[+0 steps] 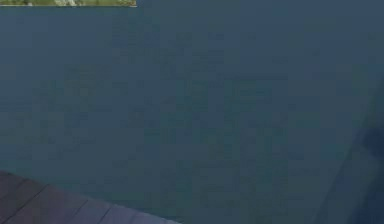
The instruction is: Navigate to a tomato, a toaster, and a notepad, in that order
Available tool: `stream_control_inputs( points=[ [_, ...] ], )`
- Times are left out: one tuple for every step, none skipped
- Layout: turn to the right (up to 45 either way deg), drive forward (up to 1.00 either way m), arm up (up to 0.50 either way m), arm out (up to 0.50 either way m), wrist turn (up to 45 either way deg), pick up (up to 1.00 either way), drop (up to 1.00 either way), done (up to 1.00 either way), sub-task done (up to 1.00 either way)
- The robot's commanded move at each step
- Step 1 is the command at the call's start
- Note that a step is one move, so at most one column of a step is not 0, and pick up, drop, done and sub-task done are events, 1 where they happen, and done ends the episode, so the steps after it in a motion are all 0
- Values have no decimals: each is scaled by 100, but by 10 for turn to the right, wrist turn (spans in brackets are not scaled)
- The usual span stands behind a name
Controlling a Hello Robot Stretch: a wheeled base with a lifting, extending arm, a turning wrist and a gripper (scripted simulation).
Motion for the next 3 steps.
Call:
stream_control_inputs(
  points=[
    [-450,0,0,0,0,0,0,0,0],
    [-450,0,0,0,0,0,0,0,0],
    [0,5,0,0,0,0,0,0,0]
  ],
)
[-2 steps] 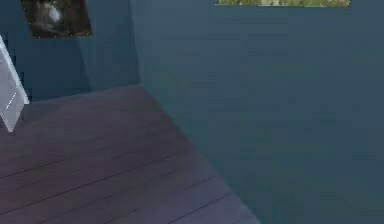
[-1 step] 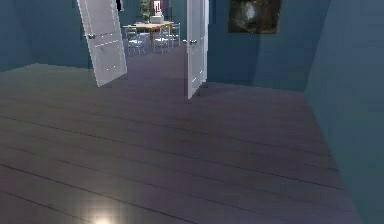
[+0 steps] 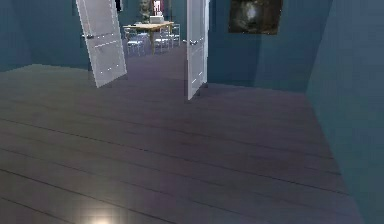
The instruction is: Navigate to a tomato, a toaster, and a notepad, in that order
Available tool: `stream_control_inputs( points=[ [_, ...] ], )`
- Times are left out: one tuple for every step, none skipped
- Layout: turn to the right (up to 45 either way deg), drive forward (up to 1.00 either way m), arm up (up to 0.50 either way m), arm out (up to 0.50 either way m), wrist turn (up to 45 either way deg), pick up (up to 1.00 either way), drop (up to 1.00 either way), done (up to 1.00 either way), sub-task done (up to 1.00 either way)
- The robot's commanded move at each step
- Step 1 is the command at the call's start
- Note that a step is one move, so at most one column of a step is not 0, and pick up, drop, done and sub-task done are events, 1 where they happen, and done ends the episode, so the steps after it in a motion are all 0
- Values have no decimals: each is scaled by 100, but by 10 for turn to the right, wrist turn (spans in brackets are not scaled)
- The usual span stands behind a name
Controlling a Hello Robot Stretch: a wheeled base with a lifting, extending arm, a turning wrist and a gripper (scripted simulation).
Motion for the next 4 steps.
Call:
stream_control_inputs(
  points=[
    [-450,0,0,0,0,0,0,0,0],
    [-390,0,0,0,0,0,0,0,0],
    [0,25,0,0,0,0,0,0,0],
    [-300,0,0,0,0,0,0,0,0]
  ],
)
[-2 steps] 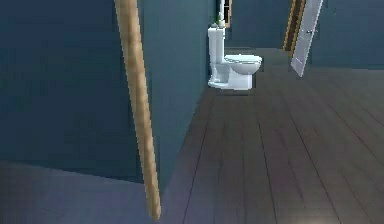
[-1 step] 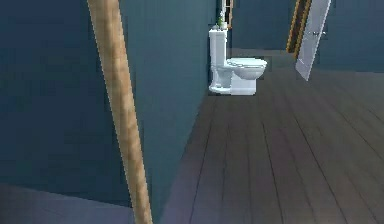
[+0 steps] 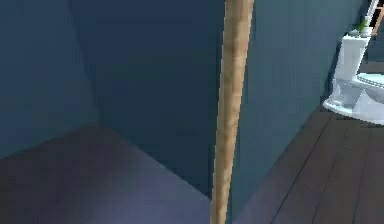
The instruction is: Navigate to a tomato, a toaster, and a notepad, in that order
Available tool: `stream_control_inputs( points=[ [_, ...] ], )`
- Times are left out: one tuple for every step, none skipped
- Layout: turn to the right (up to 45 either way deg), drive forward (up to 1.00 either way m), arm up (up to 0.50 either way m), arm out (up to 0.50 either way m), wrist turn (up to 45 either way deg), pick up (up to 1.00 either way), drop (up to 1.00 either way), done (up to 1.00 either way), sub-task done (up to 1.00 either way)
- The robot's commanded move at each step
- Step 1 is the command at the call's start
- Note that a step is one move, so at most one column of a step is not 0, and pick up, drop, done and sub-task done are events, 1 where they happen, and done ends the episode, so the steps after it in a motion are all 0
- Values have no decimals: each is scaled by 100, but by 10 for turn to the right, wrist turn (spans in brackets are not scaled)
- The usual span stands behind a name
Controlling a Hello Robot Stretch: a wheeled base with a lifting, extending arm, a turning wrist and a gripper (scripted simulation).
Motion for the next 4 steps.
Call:
stream_control_inputs(
  points=[
    [0,45,0,0,0,0,0,0,0],
    [-450,0,0,0,0,0,0,0,0],
    [-90,0,0,0,0,0,0,0,0],
    [0,100,0,0,0,0,0,0,0]
  ],
)
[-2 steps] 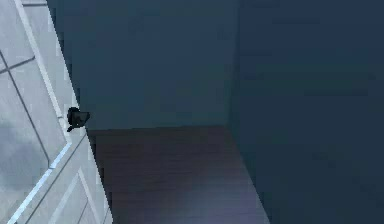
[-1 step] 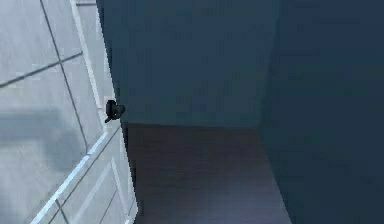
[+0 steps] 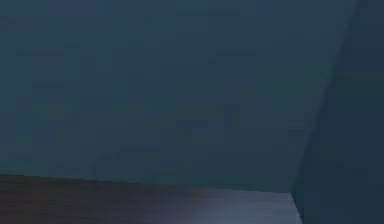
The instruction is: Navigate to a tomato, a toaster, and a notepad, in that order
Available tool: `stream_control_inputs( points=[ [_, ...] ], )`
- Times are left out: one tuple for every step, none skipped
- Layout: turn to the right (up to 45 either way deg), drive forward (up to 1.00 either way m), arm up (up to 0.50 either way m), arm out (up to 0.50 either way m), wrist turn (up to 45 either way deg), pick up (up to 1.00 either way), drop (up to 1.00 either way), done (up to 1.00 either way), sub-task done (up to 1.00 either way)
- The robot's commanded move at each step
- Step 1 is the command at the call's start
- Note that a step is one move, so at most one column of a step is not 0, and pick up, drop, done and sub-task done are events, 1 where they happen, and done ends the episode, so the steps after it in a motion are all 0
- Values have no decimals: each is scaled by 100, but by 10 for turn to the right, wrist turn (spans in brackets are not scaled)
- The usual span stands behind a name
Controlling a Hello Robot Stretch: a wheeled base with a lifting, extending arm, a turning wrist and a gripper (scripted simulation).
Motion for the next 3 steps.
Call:
stream_control_inputs(
  points=[
    [-60,0,0,0,0,0,0,0,0],
    [0,15,0,0,0,0,0,0,0],
    [-300,0,0,0,0,0,0,0,0]
  ],
)
